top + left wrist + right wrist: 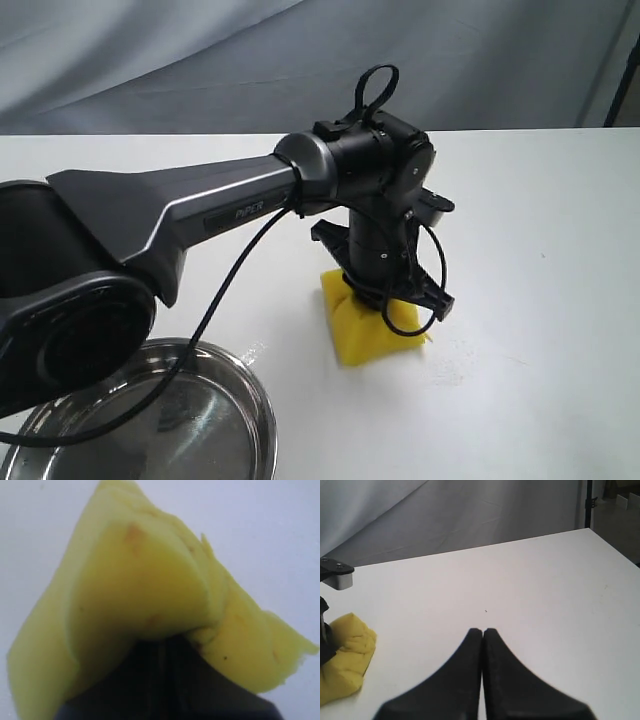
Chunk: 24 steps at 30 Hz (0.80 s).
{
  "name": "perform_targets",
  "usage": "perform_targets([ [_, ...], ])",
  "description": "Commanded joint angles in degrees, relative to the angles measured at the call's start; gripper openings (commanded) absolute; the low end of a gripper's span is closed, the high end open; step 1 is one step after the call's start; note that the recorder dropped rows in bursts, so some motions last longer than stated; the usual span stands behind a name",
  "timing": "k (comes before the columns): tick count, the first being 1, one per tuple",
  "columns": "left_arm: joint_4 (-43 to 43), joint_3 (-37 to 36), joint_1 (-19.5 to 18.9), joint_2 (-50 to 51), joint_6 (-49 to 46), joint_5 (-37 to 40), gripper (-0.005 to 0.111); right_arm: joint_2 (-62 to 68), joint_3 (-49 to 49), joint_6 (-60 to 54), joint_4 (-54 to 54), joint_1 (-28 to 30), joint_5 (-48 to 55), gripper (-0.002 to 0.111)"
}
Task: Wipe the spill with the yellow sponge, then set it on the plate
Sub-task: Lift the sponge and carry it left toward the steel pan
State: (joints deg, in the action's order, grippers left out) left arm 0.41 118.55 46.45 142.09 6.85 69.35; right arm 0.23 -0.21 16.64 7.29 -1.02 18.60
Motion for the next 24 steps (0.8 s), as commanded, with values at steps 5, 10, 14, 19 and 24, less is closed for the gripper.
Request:
perform_targets([
  [5,-1.1,-1.1,-10.7,1.1,5.0,0.6,0.000,-0.2,0.2,-0.1,0.3,0.4,0.0,0.000],
  [10,-3.8,-1.1,-13.0,-3.3,4.8,0.6,0.000,-0.2,0.2,-0.1,0.3,0.4,0.0,0.000],
  [14,-3.1,-1.1,-13.6,-8.3,4.8,0.6,0.000,-0.2,0.2,-0.1,0.3,0.4,0.0,0.000],
  [19,-2.6,-1.1,-14.5,-14.2,4.6,0.6,0.000,-0.2,0.2,-0.1,0.3,0.4,0.0,0.000],
  [24,-4.4,-1.3,-14.4,-22.8,4.6,0.6,0.000,-0.2,0.2,-0.1,0.3,0.4,0.0,0.000],
])
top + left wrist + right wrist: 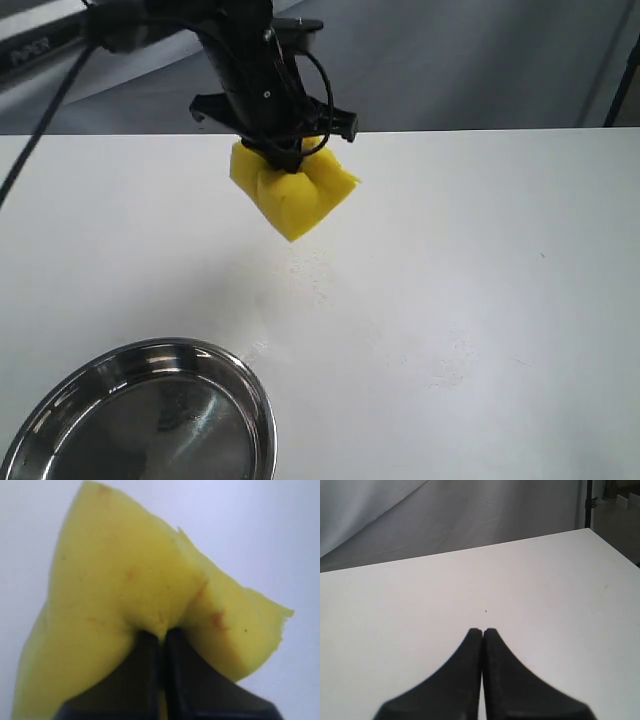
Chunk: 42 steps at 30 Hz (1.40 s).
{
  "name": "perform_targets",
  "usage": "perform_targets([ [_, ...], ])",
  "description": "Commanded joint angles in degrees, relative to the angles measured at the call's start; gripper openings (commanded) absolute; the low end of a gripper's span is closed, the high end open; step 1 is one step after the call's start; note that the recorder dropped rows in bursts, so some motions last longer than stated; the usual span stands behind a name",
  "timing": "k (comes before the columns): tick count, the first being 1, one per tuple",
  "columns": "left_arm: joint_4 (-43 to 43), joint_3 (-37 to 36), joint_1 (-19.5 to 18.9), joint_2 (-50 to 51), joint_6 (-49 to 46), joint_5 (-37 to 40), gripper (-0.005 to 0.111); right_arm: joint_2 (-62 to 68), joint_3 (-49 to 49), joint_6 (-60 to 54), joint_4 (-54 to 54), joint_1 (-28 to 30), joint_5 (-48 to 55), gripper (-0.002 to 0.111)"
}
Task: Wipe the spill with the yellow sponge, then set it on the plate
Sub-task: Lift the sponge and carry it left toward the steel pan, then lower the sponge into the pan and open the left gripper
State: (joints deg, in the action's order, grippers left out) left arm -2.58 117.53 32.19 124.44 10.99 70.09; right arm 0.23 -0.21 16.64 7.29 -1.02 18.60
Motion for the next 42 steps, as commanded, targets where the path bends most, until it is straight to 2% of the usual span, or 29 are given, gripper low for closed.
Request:
perform_targets([
  [1,-1.4,-1.2,-0.2,-6.5,0.5,-0.1,0.000,-0.2,0.2,-0.1,0.3,0.4,0.0,0.000],
  [3,-0.8,-9.3,-0.2,-12.6,-2.1,-0.1,0.000,-0.2,0.2,-0.1,0.3,0.4,0.0,0.000],
  [7,1.7,-28.0,-0.2,-25.4,-2.1,-0.1,0.000,-0.2,0.2,-0.1,0.3,0.4,0.0,0.000],
  [11,1.2,-43.5,-0.2,-39.0,-1.5,-0.1,0.000,-0.2,0.2,-0.1,0.3,0.4,0.0,0.000],
  [19,-7.6,-61.4,-0.2,-50.7,-2.5,-0.1,0.000,-0.2,0.2,-0.1,0.3,0.4,0.0,0.000],
  [23,-7.6,-70.1,-0.2,-52.1,-5.0,-1.3,0.000,-0.2,0.2,-0.1,0.3,0.4,0.0,0.000],
  [29,-17.5,-79.0,-0.2,-52.1,-20.8,-14.9,0.002,-0.2,0.2,-0.1,0.3,0.4,0.0,0.000],
  [37,-14.4,-81.1,-0.2,-52.1,-21.6,-22.7,0.015,-0.2,0.2,-0.1,0.3,0.4,0.0,0.000],
  [42,-14.4,-81.1,-0.2,-49.7,-21.6,-23.5,0.030,-0.2,0.2,-0.1,0.3,0.4,0.0,0.000],
])
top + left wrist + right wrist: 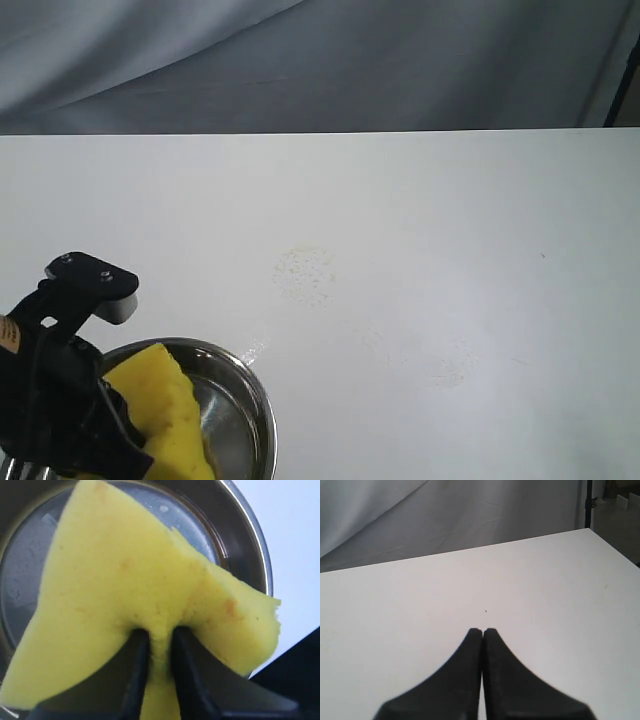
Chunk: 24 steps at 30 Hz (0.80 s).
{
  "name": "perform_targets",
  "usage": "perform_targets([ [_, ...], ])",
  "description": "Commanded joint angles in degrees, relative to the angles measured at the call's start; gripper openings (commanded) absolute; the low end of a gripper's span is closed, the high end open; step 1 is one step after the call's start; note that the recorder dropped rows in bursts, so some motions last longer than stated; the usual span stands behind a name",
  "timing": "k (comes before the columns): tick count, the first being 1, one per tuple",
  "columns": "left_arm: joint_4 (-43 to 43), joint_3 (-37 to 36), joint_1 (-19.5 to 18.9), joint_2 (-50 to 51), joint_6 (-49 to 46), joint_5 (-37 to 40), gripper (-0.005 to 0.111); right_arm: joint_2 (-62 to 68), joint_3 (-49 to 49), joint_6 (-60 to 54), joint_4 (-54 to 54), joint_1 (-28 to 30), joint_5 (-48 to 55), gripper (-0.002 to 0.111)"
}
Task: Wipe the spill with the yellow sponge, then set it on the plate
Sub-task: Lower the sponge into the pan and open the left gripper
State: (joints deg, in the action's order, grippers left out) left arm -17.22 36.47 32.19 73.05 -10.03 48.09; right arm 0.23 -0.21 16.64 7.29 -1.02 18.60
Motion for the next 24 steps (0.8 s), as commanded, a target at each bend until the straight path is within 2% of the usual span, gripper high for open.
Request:
perform_targets([
  [1,0.3,-0.1,-0.2,2.3,-0.6,-1.8,0.033,-0.2,0.2,-0.1,0.3,0.4,0.0,0.000],
  [7,0.2,-0.1,-0.2,4.8,-0.8,-1.8,0.046,-0.2,0.2,-0.1,0.3,0.4,0.0,0.000],
  [11,0.2,-0.1,-0.2,4.8,-1.0,-1.8,0.059,-0.2,0.2,-0.1,0.3,0.4,0.0,0.000],
  [14,0.2,0.2,-0.2,4.8,-1.0,-1.4,0.059,-0.2,0.2,-0.1,0.3,0.4,0.0,0.000],
  [18,0.2,3.9,-0.2,4.8,-0.5,2.8,0.044,-0.2,0.2,-0.1,0.3,0.4,0.0,0.000],
  [24,0.7,14.2,-0.3,4.8,-0.3,9.5,0.000,-0.2,0.2,-0.1,0.3,0.4,0.0,0.000],
])
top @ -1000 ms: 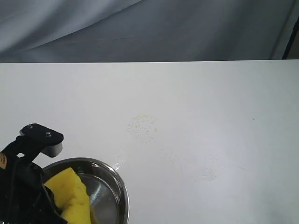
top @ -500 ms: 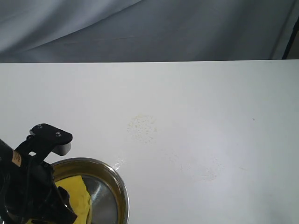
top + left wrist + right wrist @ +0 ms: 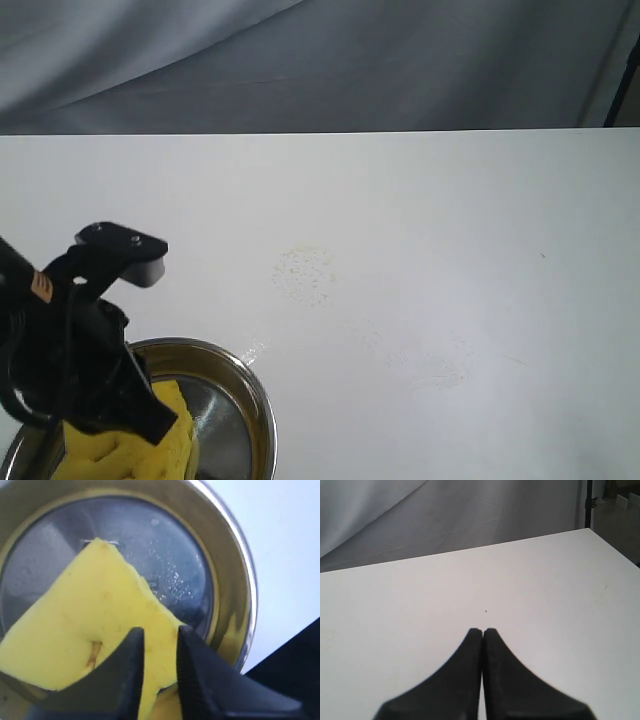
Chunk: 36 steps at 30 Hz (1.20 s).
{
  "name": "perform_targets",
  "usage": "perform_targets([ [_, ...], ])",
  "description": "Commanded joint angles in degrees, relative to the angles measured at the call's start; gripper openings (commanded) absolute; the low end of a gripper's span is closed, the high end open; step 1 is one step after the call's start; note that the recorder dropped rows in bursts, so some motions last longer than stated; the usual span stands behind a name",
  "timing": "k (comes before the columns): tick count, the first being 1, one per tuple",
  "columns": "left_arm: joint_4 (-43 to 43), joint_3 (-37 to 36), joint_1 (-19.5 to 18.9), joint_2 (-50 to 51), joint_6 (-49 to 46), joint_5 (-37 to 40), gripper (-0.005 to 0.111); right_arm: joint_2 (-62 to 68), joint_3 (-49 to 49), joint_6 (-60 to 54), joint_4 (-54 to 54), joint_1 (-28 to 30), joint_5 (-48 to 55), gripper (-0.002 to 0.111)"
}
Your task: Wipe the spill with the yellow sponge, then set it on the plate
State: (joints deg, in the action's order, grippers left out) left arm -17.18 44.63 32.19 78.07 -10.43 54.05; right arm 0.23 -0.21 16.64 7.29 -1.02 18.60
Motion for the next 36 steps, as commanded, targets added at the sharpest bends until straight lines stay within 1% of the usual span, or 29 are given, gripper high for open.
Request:
perform_targets([
  [1,1.3,7.3,-0.3,-0.2,0.1,3.6,0.001,-0.2,0.2,-0.1,0.3,0.4,0.0,0.000],
  [2,2.5,8.8,-0.3,-0.2,0.7,3.5,0.001,-0.2,0.2,-0.1,0.3,0.4,0.0,0.000],
  [4,6.3,11.5,-0.3,-0.2,5.2,2.9,0.000,-0.2,0.2,-0.1,0.3,0.4,0.0,0.000],
  [7,16.4,14.5,-0.3,-0.2,15.5,2.9,0.000,-0.2,0.2,-0.1,0.3,0.4,0.0,0.000],
  [10,27.2,16.6,-0.3,-0.2,24.3,4.9,0.000,-0.2,0.2,-0.1,0.3,0.4,0.0,0.000],
  [12,30.4,17.4,-2.1,-0.2,26.4,7.2,0.000,-0.2,0.2,-0.1,0.3,0.4,0.0,0.000],
  [14,29.7,17.7,-5.3,-0.1,26.7,10.2,0.000,-0.2,0.2,-0.1,0.3,0.4,0.0,0.000],
  [16,28.5,17.7,-10.1,0.0,26.4,13.2,0.000,-0.2,0.2,-0.1,0.3,0.4,0.0,0.000],
  [18,28.1,17.7,-15.4,0.0,23.7,15.9,0.000,-0.2,0.2,-0.1,0.3,0.4,0.0,0.000],
  [21,27.9,17.7,-23.2,0.0,20.2,15.9,0.000,-0.2,0.2,-0.1,0.3,0.4,0.0,0.000],
  [25,22.9,17.7,-31.1,-0.1,18.7,15.9,0.000,-0.2,0.2,-0.1,0.3,0.4,0.0,0.000],
  [27,20.0,17.7,-32.7,-0.1,16.4,15.9,0.000,-0.2,0.2,-0.1,0.3,0.4,0.0,0.000],
  [29,18.5,17.1,-32.9,-0.6,14.5,15.9,0.000,-0.2,0.2,-0.1,0.3,0.4,0.0,0.000],
  [32,16.5,14.7,-32.9,-3.4,14.2,15.9,0.000,-0.2,0.2,-0.1,0.3,0.4,0.0,0.000],
  [36,15.2,9.6,-32.9,-9.4,15.7,14.9,0.000,-0.2,0.2,-0.1,0.3,0.4,0.0,0.000],
])
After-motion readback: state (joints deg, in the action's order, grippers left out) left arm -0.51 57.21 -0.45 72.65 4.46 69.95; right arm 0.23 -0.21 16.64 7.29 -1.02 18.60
